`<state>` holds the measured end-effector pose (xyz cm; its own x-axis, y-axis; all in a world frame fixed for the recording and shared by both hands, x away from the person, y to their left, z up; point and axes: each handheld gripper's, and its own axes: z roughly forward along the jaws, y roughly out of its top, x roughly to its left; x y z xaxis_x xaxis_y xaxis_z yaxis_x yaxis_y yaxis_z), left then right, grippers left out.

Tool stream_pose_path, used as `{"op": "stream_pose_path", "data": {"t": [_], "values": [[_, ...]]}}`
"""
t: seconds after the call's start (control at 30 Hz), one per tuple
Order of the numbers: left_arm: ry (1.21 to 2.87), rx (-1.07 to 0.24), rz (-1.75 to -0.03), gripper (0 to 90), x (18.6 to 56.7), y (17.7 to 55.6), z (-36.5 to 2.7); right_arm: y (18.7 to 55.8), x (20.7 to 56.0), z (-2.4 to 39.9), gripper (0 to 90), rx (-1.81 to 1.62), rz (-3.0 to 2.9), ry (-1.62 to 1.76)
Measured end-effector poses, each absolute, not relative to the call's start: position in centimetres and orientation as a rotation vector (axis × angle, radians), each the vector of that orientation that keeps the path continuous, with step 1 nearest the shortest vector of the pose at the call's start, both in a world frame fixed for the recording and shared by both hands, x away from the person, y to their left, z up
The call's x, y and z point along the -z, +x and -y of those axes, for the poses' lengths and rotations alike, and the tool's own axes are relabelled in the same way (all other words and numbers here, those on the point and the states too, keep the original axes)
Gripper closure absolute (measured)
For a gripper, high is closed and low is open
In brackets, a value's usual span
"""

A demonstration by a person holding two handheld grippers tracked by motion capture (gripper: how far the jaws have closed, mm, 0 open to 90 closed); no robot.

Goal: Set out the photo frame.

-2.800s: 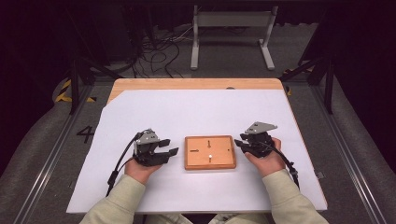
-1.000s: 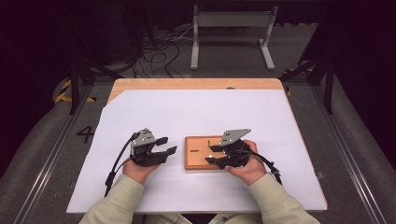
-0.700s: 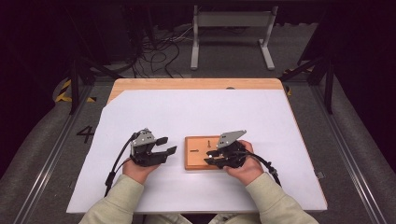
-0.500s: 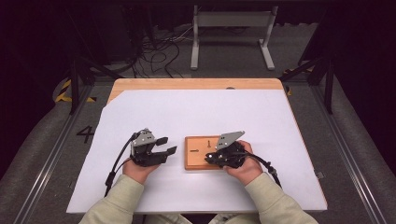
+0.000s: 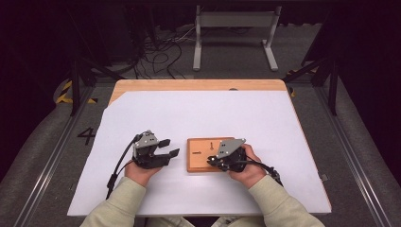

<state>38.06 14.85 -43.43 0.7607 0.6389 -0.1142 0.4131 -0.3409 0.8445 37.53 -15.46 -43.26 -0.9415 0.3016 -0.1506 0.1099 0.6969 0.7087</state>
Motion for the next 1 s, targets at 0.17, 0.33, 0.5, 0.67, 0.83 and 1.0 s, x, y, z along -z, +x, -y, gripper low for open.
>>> {"op": "stream_pose_path", "data": {"t": [0.17,0.33,0.5,0.67,0.83,1.0], "values": [[1.983,-0.291,-0.796,44.6,43.4,38.1,-14.9,37.3,43.3,15.4,83.6,-1.072,-2.637,0.289],[1.979,-0.293,-0.794,44.5,43.4,38.0,-14.9,36.5,43.3,15.3,83.8,-1.026,-2.601,0.2],[1.971,-0.291,-0.789,44.6,43.3,38.0,-14.8,35.4,43.4,15.2,83.9,-0.977,-2.542,0.098],[1.954,-0.254,-0.794,39.6,43.2,38.2,-14.7,34.7,43.7,15.3,84.0,-0.965,-2.49,0.05],[1.942,-0.205,-0.8,31.6,43.0,38.7,-14.2,33.9,43.9,15.1,84.0,-0.924,-2.445,-0.001],[1.937,-0.172,-0.814,26.0,42.9,39.3,-13.7,33.3,44.1,15.1,84.0,-0.907,-2.411,-0.031]]}}
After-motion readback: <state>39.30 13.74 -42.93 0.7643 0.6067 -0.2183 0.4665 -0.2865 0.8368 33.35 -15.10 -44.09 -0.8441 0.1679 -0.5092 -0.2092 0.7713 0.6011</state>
